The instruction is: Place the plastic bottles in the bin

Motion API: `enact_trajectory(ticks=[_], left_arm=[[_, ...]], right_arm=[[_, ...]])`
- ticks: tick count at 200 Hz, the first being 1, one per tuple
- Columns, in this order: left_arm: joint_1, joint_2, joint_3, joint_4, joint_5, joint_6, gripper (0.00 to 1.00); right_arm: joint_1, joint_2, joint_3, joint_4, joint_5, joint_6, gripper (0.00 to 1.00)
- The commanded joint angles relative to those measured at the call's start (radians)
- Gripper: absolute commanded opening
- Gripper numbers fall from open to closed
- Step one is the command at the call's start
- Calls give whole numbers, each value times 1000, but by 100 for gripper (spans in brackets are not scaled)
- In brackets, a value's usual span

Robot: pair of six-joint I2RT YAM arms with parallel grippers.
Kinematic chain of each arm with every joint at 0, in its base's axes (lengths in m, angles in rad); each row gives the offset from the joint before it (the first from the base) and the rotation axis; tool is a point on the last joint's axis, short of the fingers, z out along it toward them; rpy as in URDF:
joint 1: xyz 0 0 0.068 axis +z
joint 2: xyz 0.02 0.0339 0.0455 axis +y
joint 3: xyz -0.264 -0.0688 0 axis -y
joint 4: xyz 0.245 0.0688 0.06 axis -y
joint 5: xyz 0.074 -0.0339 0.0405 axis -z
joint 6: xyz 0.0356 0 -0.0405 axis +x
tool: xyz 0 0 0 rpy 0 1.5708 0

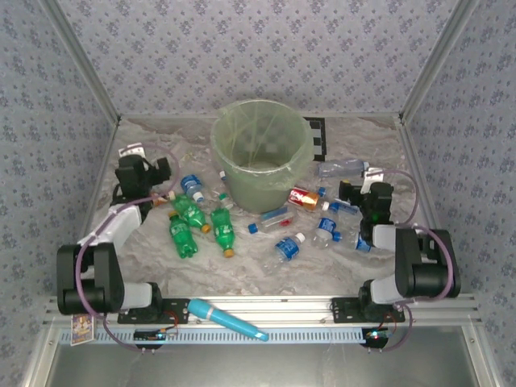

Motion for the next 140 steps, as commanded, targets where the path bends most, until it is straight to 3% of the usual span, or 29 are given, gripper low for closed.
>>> enact_trajectory(ticks=[1, 31, 66, 105, 140], left_arm=[[12, -57, 101, -317, -51, -128, 100], [22, -66, 240, -587, -105, -278, 100], [25, -70, 313, -729, 45, -348, 100], [-10, -142, 264, -712, 171, -379, 100], [-84, -180, 246, -731, 176, -339, 100]], right_arm=[[1, -131, 46, -158, 102, 85, 100], [-32, -305, 180, -627, 269, 525, 100], [-59, -379, 259, -810, 77, 513, 100], [-77, -381, 342, -952, 19, 559, 100], [-69, -269, 462, -1063, -41, 531, 99]])
